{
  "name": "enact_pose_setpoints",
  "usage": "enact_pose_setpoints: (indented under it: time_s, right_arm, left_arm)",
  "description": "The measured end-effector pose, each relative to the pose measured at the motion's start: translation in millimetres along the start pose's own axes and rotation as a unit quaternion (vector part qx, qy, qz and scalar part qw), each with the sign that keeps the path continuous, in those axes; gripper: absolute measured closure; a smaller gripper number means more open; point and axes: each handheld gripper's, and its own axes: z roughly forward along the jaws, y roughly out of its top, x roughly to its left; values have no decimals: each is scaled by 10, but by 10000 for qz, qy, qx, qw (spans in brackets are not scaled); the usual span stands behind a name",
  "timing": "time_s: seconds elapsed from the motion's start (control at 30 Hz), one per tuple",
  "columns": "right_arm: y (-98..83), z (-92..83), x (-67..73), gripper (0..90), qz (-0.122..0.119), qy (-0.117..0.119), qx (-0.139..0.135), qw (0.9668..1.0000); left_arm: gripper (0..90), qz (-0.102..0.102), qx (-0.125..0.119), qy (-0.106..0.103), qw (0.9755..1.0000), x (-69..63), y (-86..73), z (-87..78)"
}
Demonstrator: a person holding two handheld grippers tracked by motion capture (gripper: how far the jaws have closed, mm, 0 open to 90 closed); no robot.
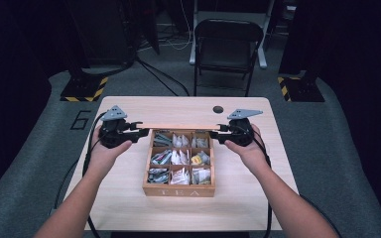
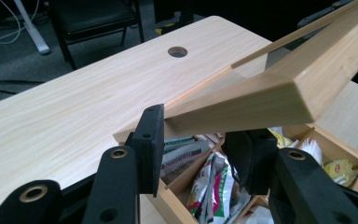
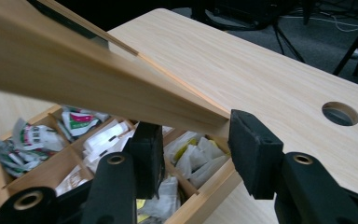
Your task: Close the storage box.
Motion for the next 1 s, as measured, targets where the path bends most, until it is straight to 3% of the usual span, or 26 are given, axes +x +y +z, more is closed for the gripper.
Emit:
enact_pose_setpoints:
  time_s: [0.13,0.27,0.47,1.0]
  right_arm:
    - [-34,-47,36,542,65,98,-34,9999]
    - [-73,-92,91,540,-30,73,-59,10000]
    - [-124,-165,153,537,10,133,-216,9997]
    - [-207,-358,361,502,-266,252,-263,9990]
  left_arm:
    - [577,12,20,-34,10000,-31,-62,-21]
    - [577,40,68,-74,9999,-55,-108,-46]
    - [578,-2,-33,-146,9999,-101,-173,-108]
    - [587,-26,-59,-185,9998,-186,-319,-176]
